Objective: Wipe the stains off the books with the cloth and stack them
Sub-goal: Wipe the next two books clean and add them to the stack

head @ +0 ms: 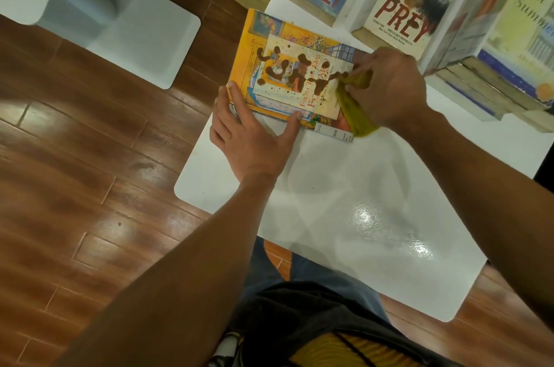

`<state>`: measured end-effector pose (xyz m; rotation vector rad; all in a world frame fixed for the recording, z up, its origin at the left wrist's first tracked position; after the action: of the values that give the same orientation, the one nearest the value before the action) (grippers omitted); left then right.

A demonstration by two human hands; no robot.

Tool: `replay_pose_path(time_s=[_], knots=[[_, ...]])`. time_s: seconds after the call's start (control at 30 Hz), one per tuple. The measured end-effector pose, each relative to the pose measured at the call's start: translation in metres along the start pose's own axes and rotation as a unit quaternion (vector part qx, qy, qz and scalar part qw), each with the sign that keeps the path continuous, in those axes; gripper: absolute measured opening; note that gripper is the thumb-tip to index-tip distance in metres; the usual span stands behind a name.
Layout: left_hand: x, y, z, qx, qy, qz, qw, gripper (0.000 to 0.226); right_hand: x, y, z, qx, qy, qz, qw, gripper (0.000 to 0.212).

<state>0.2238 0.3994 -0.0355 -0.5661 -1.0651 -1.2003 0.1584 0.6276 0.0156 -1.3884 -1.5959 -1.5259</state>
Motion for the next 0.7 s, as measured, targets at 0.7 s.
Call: replay_pose_path(time_s=[0.7], knots=[[0.002,0.001,0.001,-0.004,0.007,-0.004,1.0,0.112,-0.009,0.026,-0.021,0.023,-0.002,-0.009,1.0,0.046]])
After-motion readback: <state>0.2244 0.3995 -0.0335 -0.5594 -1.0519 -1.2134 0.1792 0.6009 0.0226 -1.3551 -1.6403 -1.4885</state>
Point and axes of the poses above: each hand's wrist, its own y-axis away from the middle knuckle, its own x-axis out of the back of the hand, z = x × y, the point moved 6 cm from there along -y, towards the middle knuckle
